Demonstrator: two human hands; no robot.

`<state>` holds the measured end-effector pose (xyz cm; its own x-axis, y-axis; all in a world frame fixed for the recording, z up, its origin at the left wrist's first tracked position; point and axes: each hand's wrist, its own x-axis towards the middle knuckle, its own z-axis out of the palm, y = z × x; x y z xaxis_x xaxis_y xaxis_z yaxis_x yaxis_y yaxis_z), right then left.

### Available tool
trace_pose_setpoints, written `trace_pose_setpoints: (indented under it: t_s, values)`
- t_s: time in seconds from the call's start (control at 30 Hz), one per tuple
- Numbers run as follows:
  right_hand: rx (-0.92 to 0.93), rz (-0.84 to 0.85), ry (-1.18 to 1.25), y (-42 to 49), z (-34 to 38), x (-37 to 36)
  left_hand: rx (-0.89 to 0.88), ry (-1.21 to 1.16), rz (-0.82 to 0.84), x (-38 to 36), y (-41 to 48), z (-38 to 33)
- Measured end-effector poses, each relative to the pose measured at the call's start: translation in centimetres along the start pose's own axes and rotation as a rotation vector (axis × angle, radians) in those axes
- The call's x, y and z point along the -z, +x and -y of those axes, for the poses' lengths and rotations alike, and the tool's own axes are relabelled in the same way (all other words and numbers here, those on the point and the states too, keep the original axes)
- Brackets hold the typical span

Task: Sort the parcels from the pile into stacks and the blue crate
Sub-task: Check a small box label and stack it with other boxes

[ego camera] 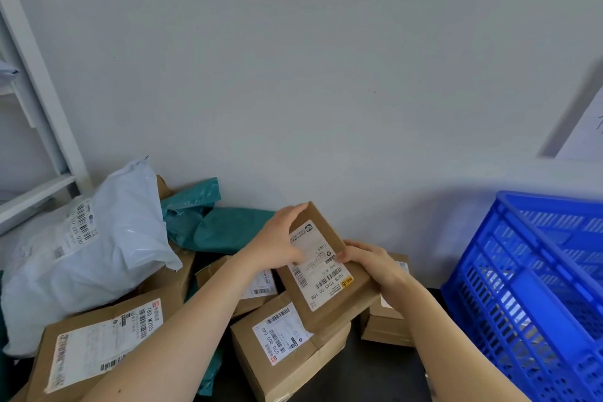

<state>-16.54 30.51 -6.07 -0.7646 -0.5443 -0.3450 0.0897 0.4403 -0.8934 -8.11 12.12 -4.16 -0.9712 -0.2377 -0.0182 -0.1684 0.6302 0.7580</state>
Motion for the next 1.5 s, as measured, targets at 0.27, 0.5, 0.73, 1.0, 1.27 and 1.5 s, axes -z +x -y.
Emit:
trace_pose_setpoints:
  t_s: [0.27, 0.5, 0.73, 1.0, 1.27, 1.5]
  values:
    - [0.071, 0.237, -0.098, -1.2, 0.9, 1.2, 0.319, -0.362, 0.198, 1.4, 0.0, 1.3]
    - [0.06, 0.197, -0.056, -0.8, 0.5, 1.4, 0.456, -0.583, 0.23, 1.5, -0.6, 3.2]
    - [-0.099, -0.252, 0.359, 0.2, -0.6, 0.9, 0.572, -0.833, 0.021, 0.8, -0.1, 3.8]
    - [-0.169, -0.221, 0.552, 1.9, -1.5, -0.7, 0.541, -0.951, -0.072, -0.3, 0.9, 4.3]
    - [-0.197, -0.246, 0.923, 1.6, -1.0, -1.5, 0.514, -1.084, -0.125, -1.7, 0.7, 4.3]
    - [-0.059, -0.337, 0.845, 2.0, -1.2, -2.8, 0.437, -1.092, 0.002, -2.2, 0.3, 3.9]
